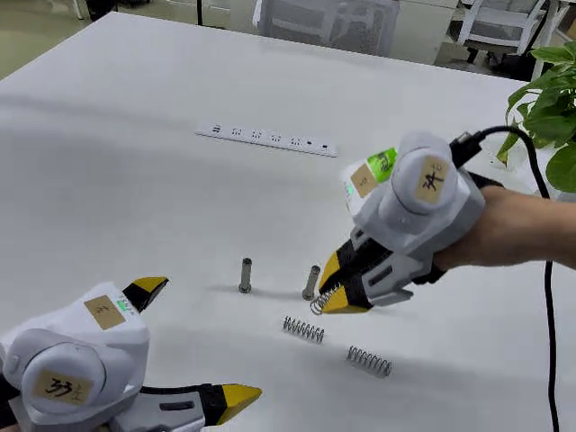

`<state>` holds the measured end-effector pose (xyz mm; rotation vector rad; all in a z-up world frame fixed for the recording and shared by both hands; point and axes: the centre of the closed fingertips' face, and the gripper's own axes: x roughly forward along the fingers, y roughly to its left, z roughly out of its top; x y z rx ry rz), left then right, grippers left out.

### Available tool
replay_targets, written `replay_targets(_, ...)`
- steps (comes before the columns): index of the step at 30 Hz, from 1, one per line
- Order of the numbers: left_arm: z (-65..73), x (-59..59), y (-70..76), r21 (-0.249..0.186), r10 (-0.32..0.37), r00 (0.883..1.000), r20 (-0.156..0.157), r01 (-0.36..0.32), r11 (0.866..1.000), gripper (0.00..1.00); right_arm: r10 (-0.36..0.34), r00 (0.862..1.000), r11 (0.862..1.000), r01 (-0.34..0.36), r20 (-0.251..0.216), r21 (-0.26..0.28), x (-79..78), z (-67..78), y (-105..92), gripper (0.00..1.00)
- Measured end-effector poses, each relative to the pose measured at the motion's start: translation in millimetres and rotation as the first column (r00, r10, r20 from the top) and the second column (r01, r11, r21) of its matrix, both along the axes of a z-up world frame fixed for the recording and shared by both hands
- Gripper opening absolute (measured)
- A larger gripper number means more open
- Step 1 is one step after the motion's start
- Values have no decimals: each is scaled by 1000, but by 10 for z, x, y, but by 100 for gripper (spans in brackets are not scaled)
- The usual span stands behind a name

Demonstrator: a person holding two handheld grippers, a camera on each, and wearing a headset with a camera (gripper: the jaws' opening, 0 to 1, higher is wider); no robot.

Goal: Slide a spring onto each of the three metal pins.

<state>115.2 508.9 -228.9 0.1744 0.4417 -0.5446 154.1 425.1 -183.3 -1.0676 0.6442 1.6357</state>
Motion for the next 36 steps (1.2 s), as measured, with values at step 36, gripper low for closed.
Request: replay_targets(36, -63, -54, -72, 4, -31, 999, -29, 31, 1000, 100, 223, 971, 948, -195, 86, -250, 541, -146, 697, 12)
